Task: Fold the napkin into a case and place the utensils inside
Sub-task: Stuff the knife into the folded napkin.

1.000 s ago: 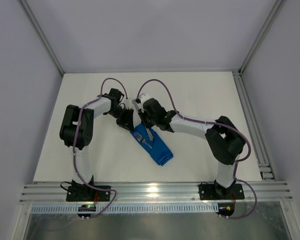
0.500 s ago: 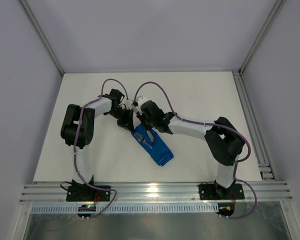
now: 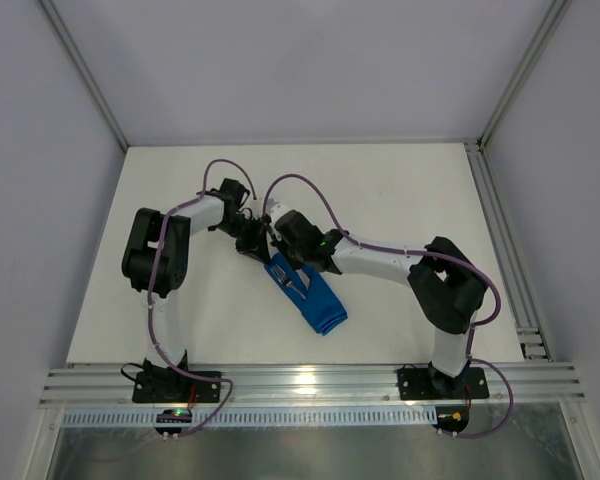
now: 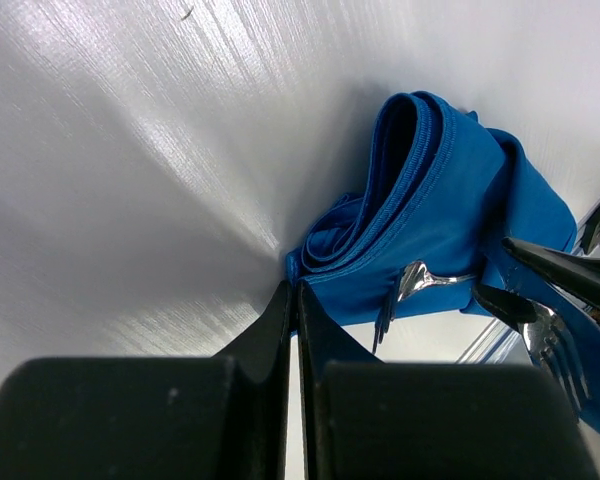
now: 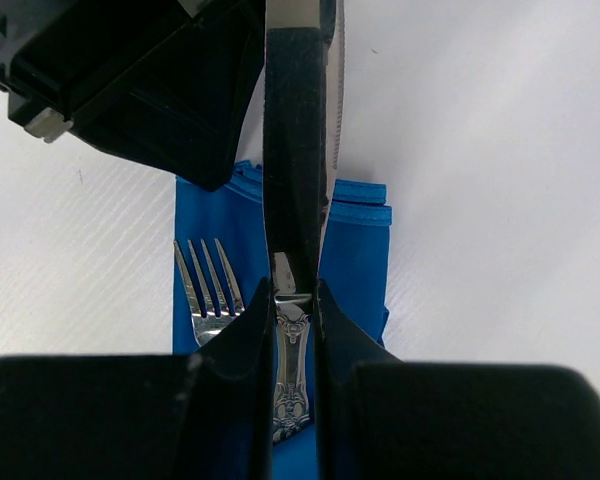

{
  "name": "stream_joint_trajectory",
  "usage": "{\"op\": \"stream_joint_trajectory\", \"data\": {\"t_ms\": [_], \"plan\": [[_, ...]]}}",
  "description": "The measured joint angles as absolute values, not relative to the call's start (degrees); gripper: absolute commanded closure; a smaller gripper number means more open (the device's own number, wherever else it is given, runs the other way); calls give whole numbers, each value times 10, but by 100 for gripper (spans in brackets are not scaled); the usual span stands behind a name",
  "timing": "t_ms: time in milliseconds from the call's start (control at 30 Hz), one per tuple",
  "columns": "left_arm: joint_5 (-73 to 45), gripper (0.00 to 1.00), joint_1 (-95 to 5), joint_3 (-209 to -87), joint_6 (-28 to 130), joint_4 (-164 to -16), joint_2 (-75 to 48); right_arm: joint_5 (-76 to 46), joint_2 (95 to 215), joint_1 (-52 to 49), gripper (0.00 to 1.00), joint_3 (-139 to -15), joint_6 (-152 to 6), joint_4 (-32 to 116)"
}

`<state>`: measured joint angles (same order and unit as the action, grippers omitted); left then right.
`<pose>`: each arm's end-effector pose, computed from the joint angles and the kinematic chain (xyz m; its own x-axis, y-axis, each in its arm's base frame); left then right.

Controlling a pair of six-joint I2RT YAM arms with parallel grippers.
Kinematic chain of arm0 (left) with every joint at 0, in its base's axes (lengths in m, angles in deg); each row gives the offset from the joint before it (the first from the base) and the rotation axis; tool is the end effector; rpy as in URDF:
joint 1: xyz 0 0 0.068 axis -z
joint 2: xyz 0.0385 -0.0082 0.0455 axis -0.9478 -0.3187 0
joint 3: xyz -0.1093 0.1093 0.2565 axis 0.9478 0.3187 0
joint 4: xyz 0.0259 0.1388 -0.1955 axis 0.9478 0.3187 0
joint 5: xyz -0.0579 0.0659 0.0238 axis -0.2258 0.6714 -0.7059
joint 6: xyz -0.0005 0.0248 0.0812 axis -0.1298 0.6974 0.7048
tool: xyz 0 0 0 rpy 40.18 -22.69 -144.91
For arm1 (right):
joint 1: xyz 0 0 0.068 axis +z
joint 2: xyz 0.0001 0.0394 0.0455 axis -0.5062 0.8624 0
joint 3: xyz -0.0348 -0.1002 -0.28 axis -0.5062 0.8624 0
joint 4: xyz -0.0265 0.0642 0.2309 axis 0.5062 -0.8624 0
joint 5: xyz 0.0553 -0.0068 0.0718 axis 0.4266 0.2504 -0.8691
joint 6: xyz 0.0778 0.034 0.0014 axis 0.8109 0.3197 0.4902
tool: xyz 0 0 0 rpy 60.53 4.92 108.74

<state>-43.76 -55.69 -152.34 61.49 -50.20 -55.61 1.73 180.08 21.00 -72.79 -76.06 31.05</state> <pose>0.3623 -0.1497 0.1432 -0.9492 0.2493 -0.1917 0.3143 0.7293 -0.6077 0.2717 0.3208 0.2083 -0.4997 -0.5186 -0.6938 -0.6679 0.7407 -0.0725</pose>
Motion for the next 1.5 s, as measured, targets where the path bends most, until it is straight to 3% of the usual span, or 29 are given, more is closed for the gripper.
{"op": "stream_joint_trajectory", "data": {"t_ms": [1033,1133,1200,1267,1433,1500], "plan": [[-456,100,-558,-1512,586,-539,-556,42,1766,235,96,-634,-672,245],[-456,100,-558,-1512,586,-540,-556,45,1756,242,91,-621,-666,244],[-456,100,-558,-1512,586,-540,-556,46,1748,244,69,-613,-662,243],[-456,100,-558,-1512,586,-540,-556,46,1741,244,59,-608,-657,238],[-457,100,-558,-1512,587,-546,-556,50,1735,245,58,-624,-670,217],[-458,100,-558,-1512,587,-547,-556,49,1737,242,65,-649,-682,205]]}}
